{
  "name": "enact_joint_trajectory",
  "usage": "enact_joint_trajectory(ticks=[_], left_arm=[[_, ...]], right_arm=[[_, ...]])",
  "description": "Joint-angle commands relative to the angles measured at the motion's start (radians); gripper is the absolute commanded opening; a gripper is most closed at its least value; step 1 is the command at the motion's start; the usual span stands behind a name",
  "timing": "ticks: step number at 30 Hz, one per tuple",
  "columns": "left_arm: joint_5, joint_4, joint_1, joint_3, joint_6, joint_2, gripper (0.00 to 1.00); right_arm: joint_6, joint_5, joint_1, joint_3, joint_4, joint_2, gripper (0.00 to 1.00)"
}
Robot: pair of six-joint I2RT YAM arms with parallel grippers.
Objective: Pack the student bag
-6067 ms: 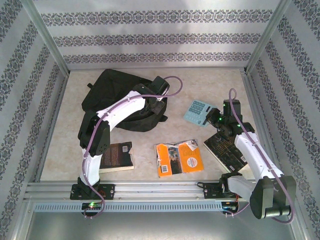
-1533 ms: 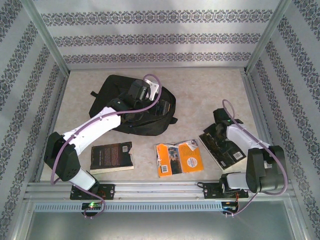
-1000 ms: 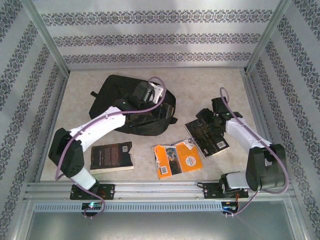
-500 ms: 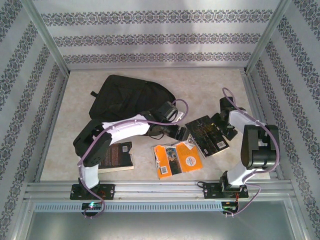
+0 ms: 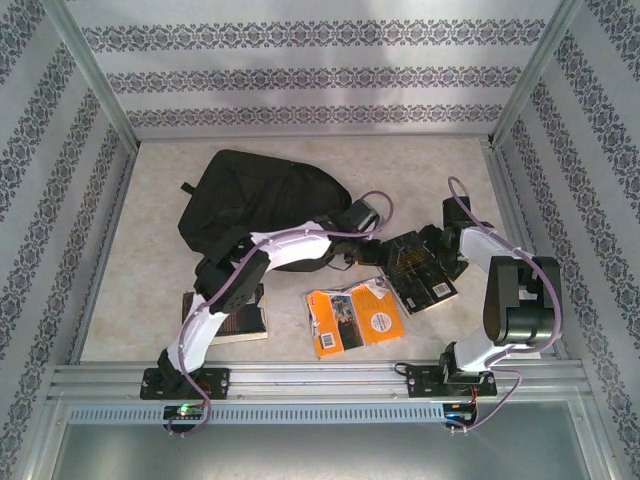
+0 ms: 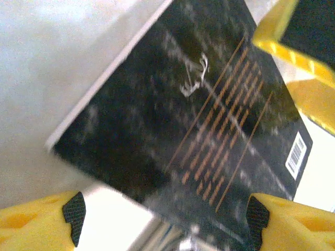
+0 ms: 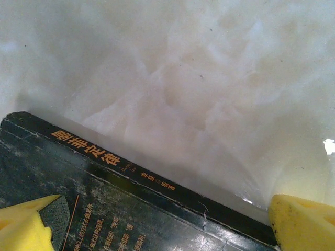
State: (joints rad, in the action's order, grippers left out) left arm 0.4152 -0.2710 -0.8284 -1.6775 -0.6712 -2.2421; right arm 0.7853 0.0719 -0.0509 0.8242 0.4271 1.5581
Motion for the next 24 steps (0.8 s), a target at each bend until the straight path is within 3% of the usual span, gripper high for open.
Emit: enact_joint_trajectory(ticks=[1,7,14,20,24], left_arm=[[-0.019,-0.082,0.009,-0.107,-0.017,-0.069,0.81],[0.022,-0.152,0.009,-0.317,-0.03,-0.204,0.81],[0.14,-0.198,0.039,-0.613,-0.094,-0.381,0.82],[0.11,-0.224,0.091,-0.616,-0.054,-0.356,0.82],[0.007,-0.292,0.108,-0.55,0.026,-0.275,0.85]], right_arm=[[0.009,0.025,-0.009,-0.03,-0.001,-0.018,0.98],[0.011,0.046,-0.011,-0.03,-0.012,-0.004,0.98],[0.073,0.164,0.002,-0.074,-0.095,-0.017,0.98],[0.102,0.318,0.072,-0.116,-0.205,-0.047,0.98],[0.088,0.32,0.089,-0.13,-0.192,-0.093,0.98]])
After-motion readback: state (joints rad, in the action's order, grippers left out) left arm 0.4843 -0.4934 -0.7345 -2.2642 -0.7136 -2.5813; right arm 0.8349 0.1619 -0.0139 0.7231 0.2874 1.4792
